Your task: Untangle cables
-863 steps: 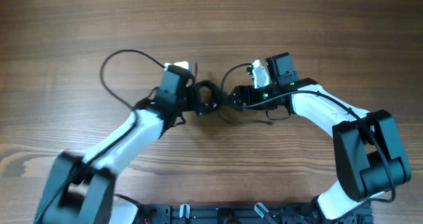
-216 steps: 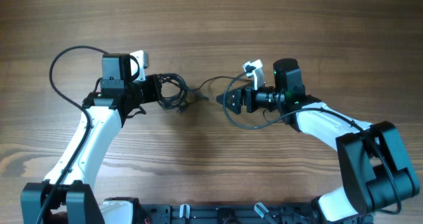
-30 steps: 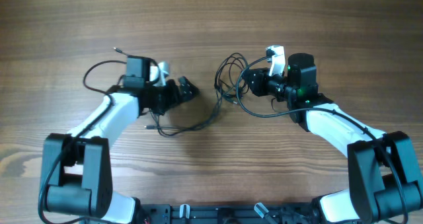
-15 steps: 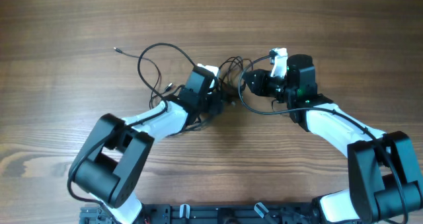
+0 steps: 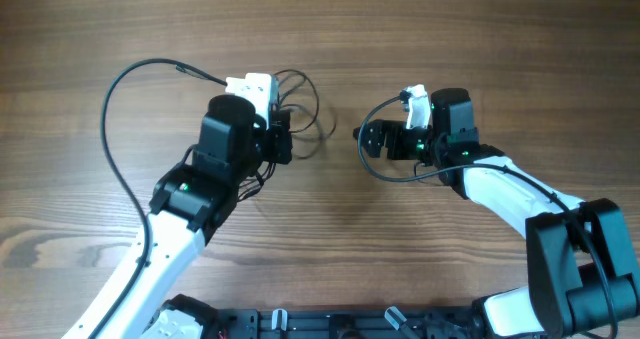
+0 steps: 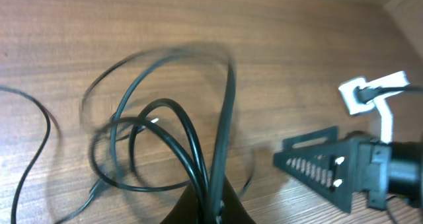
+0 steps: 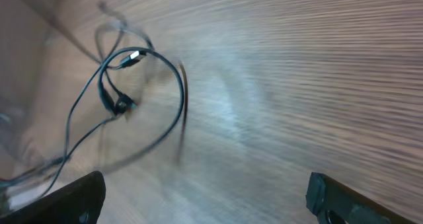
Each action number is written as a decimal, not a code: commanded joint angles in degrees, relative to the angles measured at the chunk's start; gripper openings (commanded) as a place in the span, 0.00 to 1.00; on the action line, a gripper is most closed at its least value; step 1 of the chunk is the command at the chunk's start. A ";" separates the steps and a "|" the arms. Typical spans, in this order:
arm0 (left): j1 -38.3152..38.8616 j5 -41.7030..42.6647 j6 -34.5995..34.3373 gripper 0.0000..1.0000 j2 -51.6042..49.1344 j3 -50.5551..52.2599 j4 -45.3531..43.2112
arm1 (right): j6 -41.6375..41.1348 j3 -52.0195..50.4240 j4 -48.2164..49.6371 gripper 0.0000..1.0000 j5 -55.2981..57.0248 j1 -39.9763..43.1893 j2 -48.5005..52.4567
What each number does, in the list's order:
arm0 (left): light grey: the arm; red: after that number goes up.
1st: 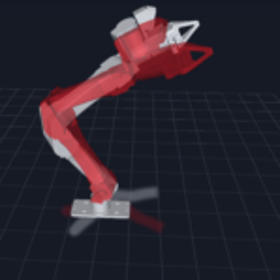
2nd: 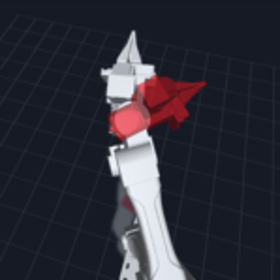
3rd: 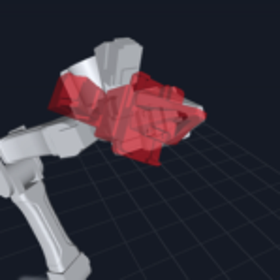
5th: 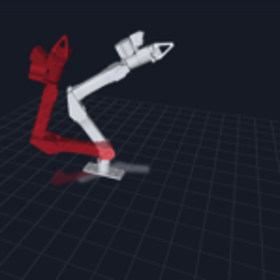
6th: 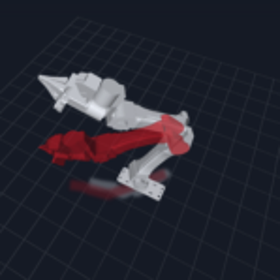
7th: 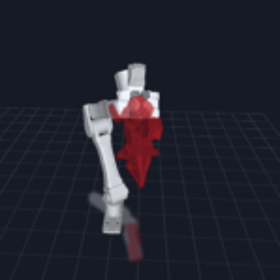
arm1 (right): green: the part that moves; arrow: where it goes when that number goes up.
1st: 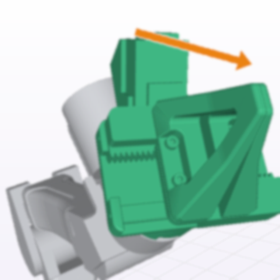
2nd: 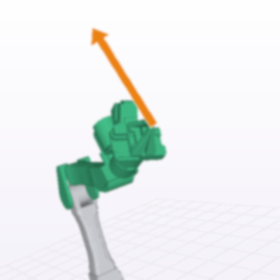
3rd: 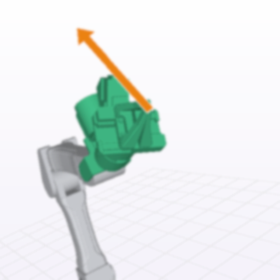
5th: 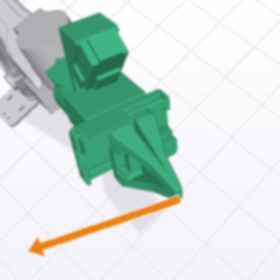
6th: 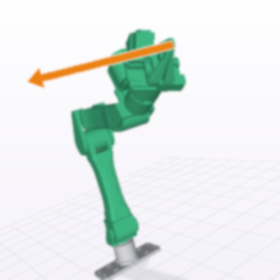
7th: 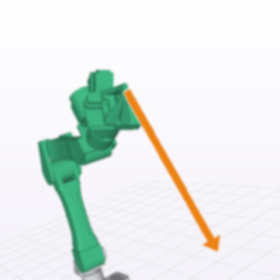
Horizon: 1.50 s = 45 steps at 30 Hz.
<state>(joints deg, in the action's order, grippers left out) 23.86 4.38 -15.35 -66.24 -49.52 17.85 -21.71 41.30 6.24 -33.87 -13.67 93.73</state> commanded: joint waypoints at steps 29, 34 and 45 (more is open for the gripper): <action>-3.52 27.12 -12.57 0.06 0.50 -0.11 -11.26 | 39.54 0.26 20.24 0.56 -4.90 -14.78 1.53; -3.52 10.47 -11.89 0.09 0.50 -0.11 -5.77 | 25.27 0.26 19.39 0.04 -4.72 -10.34 -1.33; -3.52 -21.79 -12.17 0.66 -2.12 -0.09 8.57 | 14.16 0.26 -5.68 0.04 -4.72 21.92 -18.08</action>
<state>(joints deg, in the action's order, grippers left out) 20.51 -13.96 -27.42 -66.11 -49.47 26.81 -3.68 41.45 2.11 -38.48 4.64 77.58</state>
